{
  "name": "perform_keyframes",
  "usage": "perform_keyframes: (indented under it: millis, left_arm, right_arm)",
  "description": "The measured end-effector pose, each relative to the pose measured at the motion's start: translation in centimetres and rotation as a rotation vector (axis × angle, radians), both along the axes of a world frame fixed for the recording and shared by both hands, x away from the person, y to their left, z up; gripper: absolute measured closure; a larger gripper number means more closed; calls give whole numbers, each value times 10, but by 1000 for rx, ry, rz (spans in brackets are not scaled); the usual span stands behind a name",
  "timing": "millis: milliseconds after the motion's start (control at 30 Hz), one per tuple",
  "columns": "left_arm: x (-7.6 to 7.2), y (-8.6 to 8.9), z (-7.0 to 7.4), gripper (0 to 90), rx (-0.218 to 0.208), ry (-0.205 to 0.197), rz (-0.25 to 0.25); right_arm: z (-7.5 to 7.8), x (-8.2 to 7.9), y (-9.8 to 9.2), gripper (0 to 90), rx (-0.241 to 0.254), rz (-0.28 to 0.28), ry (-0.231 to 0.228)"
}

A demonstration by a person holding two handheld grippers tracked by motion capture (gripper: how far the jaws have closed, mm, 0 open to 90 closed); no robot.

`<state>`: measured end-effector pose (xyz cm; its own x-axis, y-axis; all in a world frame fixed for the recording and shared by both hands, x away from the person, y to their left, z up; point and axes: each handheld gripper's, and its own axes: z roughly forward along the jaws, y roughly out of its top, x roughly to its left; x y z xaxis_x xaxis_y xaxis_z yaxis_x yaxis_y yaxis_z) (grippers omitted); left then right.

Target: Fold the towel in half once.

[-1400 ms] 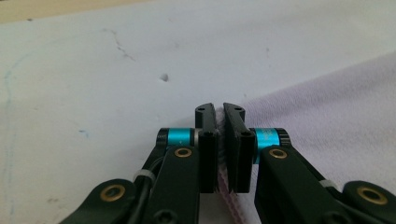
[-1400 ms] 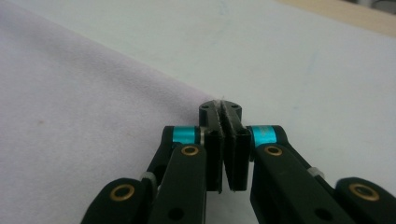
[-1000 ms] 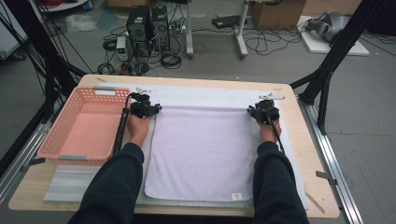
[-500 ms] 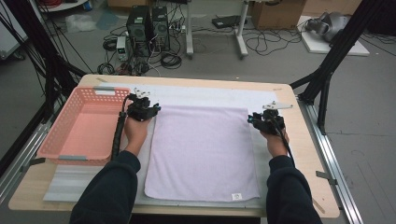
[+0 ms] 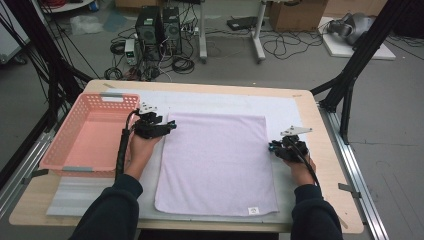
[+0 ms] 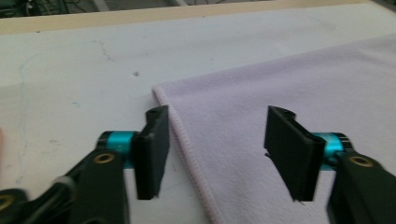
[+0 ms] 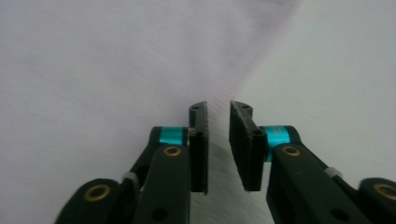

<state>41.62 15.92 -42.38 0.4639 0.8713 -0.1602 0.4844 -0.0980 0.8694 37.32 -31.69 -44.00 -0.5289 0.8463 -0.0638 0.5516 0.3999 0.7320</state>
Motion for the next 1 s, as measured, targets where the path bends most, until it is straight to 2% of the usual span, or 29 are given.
perform_keyframes:
  millis: [33, 67, 133, 167, 267, 333, 367, 433, 500, 567, 633, 700, 767, 833, 900, 967, 1000]
  left_arm:
    - [-3, 1, 1, 351, -15, -13, -14]
    - [-5, 2, 2, 315, -38, -26, -31]
    - [-12, 2, 4, 231, -87, -57, -119]
    - [-16, 0, 5, 169, -92, -72, -128]
    - [-24, 1, 4, 150, -120, -71, -171]
    - [-29, 3, 4, 147, -120, -60, -200]
    - [-32, 6, 4, 148, -141, -68, -216]
    - [-39, 9, 4, 148, -173, -103, -240]
    - [-43, 11, 3, 148, -191, -140, -259]
    - [-47, 12, 2, 149, -185, -181, -289]
    - [-51, 13, -1, 149, -145, -213, -273]
    - [-54, 15, -5, 153, -166, -197, -246]
    - [-55, 16, -4, 167, -150, -176, -240]
    - [-56, 16, -4, 173, -155, -178, -238]
    - [-57, 17, -3, 160, -186, -154, -219]
    - [-57, 18, -3, 160, -188, -139, -215]
    - [-57, 18, -3, 160, -187, -138, -215]
  right_arm:
    - [2, -2, -4, 763, 6, -7, -6]
    - [4, -5, -8, 731, 51, -13, -8]
    - [9, -13, -16, 654, 102, -31, -32]
    - [12, -17, -20, 604, 116, -44, -39]
    - [20, -32, -28, 491, 170, -62, -63]
    - [22, -43, -32, 425, 206, -53, -75]
    - [22, -48, -33, 399, 219, -44, -78]
    - [21, -56, -34, 339, 228, -29, -91]
    - [21, -60, -32, 270, 217, -34, -96]
    - [21, -62, -31, 263, 181, -20, -109]
    - [20, -61, -29, 256, 180, 9, -119]
    - [19, -60, -26, 223, 174, 29, -127]
    - [18, -61, -23, 206, 158, 25, -128]
    - [19, -61, -22, 196, 156, 18, -127]
    - [20, -59, -20, 179, 158, 7, -133]
    - [18, -58, -19, 179, 176, 14, -143]
    - [16, -58, -19, 179, 187, 9, -133]
